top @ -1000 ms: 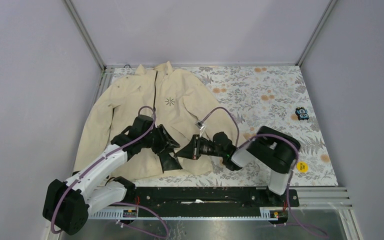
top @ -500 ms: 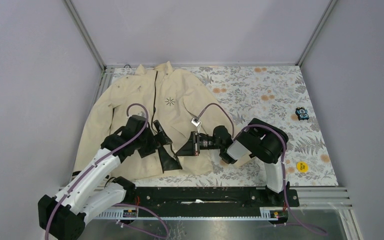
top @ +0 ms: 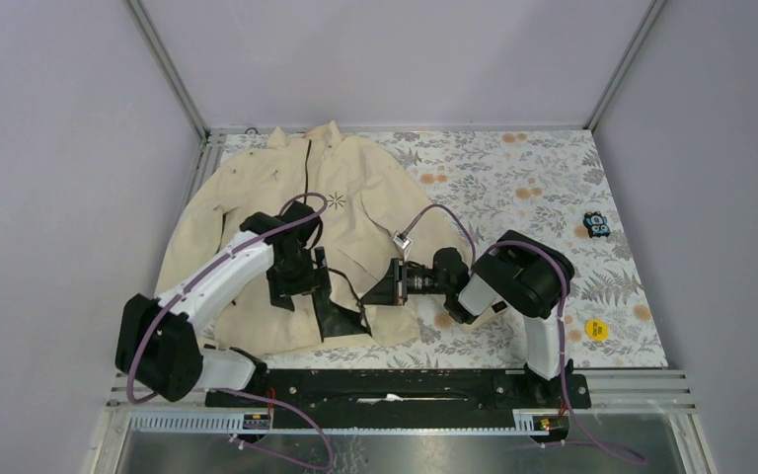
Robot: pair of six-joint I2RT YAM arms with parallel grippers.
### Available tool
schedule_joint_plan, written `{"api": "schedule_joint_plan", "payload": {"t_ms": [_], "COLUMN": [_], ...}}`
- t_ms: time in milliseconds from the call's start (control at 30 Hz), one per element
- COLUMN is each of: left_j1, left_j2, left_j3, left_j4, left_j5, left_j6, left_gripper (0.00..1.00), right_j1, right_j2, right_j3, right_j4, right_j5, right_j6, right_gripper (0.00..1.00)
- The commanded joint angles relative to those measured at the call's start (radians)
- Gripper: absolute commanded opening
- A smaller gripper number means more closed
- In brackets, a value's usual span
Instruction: Zip up the jacket
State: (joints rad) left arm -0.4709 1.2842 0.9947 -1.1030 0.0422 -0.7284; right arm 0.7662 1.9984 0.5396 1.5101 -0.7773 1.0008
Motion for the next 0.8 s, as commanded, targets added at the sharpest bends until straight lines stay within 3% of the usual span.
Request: {"api": "schedule_joint_plan", "payload": {"t_ms": [0,100,300,500,767], "left_j1": [0.016,0.018,0.057,0.133,0.175], "left_j2": [0.083,0.148,0.243,0.265,0.284], "left_j3": [0.032,0.013,-0.008,-0.041,-0.114], "left_j4": [-0.13,-0.113,-0.052,0.019,0.11], "left_j5": [0.011,0.061,0.023,0.035,0.068], "left_j6": [0.075,0.071,0.094,0.127,0.146], "left_gripper": [0.75,0.75,0.69,0.62,0.61], "right_j1": [0.0,-0.001,-0.001,-0.002,0.0], "right_j2": [-0.018,-0.03,-0.061,-0.076,-0.049], "right_j3": [-0.026,-0.039,-0.068,-0.081,-0.067], "right_j4": [0.166,0.169,0.168,0.172,0.173], "right_j5": [0.015,0.024,0.048,0.052,0.052], "right_j6": [-0.045,-0.048,-0.065,-0.068,-0.05], "right_gripper": [0.0,0.0,0.0,0.0,0.0]}}
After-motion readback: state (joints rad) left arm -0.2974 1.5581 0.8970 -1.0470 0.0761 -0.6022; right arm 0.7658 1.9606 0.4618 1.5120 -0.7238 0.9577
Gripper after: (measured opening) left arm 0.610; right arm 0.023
